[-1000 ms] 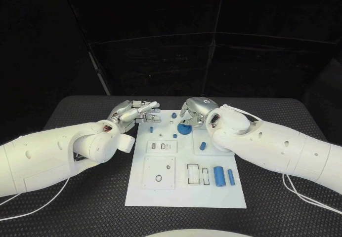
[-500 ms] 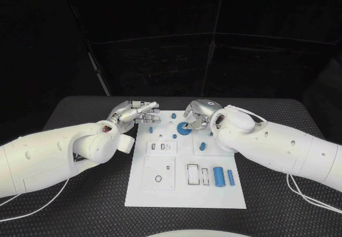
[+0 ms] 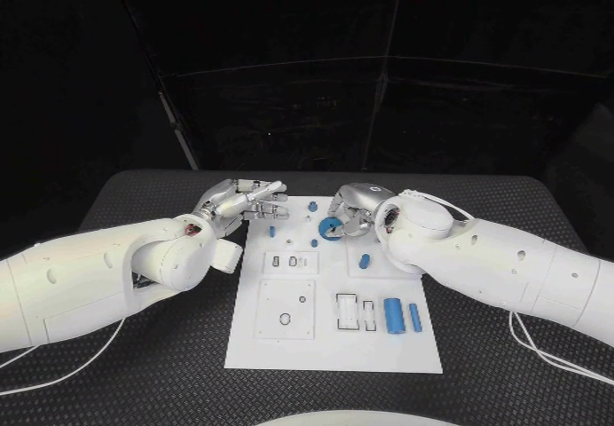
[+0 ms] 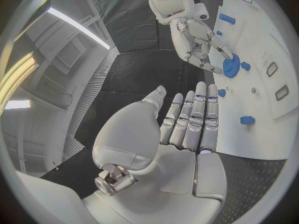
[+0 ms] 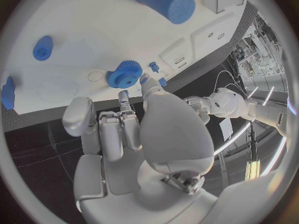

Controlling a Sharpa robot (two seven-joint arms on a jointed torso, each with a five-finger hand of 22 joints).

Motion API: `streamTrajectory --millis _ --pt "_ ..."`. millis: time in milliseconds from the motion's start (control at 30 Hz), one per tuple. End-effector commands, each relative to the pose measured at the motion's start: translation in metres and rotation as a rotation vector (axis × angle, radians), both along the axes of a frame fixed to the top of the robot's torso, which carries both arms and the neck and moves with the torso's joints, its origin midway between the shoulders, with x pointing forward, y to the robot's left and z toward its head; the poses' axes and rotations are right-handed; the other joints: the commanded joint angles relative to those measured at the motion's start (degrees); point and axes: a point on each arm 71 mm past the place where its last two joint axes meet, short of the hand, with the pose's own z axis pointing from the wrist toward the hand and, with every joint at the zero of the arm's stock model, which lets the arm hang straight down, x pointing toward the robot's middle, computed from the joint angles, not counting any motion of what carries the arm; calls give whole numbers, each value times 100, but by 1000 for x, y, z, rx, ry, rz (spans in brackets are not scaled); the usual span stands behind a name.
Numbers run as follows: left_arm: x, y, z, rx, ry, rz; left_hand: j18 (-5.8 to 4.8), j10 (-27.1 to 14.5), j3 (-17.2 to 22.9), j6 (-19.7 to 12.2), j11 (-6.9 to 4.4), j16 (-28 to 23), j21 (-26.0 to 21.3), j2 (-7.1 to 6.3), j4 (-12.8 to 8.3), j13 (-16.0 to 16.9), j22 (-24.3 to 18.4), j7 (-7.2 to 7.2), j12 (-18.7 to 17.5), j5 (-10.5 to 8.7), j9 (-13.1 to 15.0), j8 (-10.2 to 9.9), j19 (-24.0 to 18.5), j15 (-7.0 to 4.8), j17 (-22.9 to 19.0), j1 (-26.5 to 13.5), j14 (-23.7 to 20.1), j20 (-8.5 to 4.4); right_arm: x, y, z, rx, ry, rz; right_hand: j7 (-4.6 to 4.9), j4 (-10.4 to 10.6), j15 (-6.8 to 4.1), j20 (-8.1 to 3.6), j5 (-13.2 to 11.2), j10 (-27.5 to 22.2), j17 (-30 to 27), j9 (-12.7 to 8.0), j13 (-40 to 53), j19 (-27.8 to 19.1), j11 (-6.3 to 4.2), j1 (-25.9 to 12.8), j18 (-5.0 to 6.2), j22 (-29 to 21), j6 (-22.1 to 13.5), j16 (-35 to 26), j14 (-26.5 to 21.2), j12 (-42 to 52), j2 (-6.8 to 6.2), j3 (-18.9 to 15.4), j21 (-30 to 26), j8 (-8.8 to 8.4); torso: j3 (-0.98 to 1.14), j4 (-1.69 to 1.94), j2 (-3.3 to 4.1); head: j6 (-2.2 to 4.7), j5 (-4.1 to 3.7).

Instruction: Assemble the parts on the task board

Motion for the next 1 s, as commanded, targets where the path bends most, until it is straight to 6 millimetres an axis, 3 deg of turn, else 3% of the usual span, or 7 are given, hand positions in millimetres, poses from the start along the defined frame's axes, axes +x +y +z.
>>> streamTrajectory --millis 33,700,1000 --pt "0 -2 2 -7 -13 -13 79 29 4 40 21 -31 -15 -30 -15 -5 -6 227 21 9 -1 21 40 -1 -5 -42 44 19 0 2 -1 -7 15 14 -1 20 42 49 -7 118 1459 8 811 1 41 -21 -78 -5 0 33 606 -16 42 10 0 -11 -1 -2 1 -10 -2" --pt "1 -2 2 -7 -11 -14 79 26 6 36 24 -38 -18 -33 -16 -7 -10 233 14 9 -3 16 42 1 -8 -49 46 19 4 -2 -9 -54 14 7 -1 -118 43 54 13 107 1462 23 809 -10 39 204 -75 -13 28 34 606 -24 65 92 -2 -13 2 -2 -6 -63 4" --pt "1 -2 1 -7 -11 -15 79 26 6 36 24 -38 -18 -33 -16 -7 -10 233 14 9 -3 16 42 1 -8 -49 46 19 4 -2 -11 -72 3 18 -20 -430 26 42 -24 154 1492 53 886 2 19 557 -81 20 191 43 613 24 197 295 17 47 2 -3 -2 -75 -3"
